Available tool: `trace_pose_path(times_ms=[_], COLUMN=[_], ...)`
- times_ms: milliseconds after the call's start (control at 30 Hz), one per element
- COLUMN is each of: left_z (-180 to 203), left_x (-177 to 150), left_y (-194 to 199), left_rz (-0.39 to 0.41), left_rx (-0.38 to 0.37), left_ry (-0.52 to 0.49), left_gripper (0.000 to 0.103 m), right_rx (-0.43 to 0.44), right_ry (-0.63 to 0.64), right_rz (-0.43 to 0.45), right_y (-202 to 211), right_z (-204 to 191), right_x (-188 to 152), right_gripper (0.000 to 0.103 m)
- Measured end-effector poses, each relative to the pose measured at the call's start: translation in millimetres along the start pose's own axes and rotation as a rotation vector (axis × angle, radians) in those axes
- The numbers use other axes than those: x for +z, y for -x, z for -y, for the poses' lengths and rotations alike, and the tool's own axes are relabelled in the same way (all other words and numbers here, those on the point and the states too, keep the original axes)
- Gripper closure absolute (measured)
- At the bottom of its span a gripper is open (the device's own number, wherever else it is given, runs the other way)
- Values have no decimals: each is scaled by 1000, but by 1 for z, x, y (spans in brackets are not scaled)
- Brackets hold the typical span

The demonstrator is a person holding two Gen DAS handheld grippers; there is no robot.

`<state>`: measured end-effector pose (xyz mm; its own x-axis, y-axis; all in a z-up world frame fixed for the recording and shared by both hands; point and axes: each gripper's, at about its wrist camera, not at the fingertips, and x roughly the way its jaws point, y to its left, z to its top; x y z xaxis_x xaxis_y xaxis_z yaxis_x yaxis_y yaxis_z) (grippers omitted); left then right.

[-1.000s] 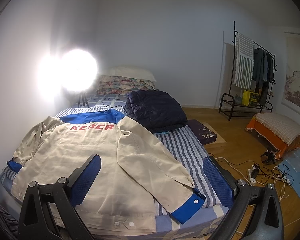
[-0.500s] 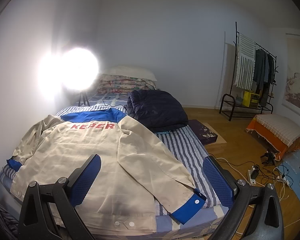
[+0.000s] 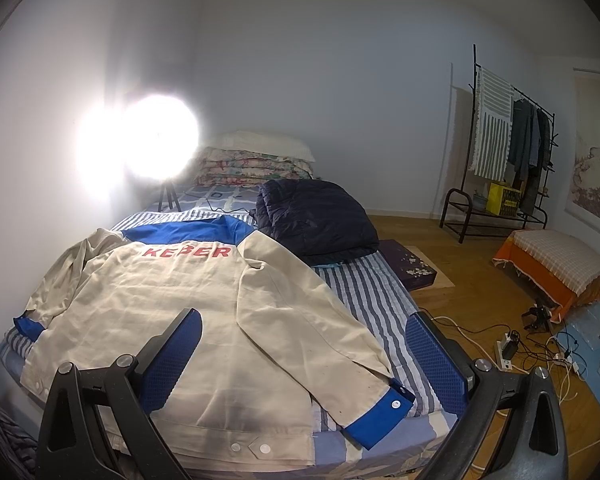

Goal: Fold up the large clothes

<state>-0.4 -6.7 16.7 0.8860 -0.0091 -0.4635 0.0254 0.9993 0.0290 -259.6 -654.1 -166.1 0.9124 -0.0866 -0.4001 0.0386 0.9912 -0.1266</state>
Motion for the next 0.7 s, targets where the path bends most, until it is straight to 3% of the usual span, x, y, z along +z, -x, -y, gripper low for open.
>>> trace_pose_path(times_ms=[700], left_z=[-2], left_x=[-11], left_y=[-14], left_rz=[-20], left_rx=[27], left_ry=[13], left_gripper=[0], right_rx=[22], right_ry=[27], right_rz=[-9], right_y=[-9], right_z=[-12], right_x=[3], right_gripper=[0])
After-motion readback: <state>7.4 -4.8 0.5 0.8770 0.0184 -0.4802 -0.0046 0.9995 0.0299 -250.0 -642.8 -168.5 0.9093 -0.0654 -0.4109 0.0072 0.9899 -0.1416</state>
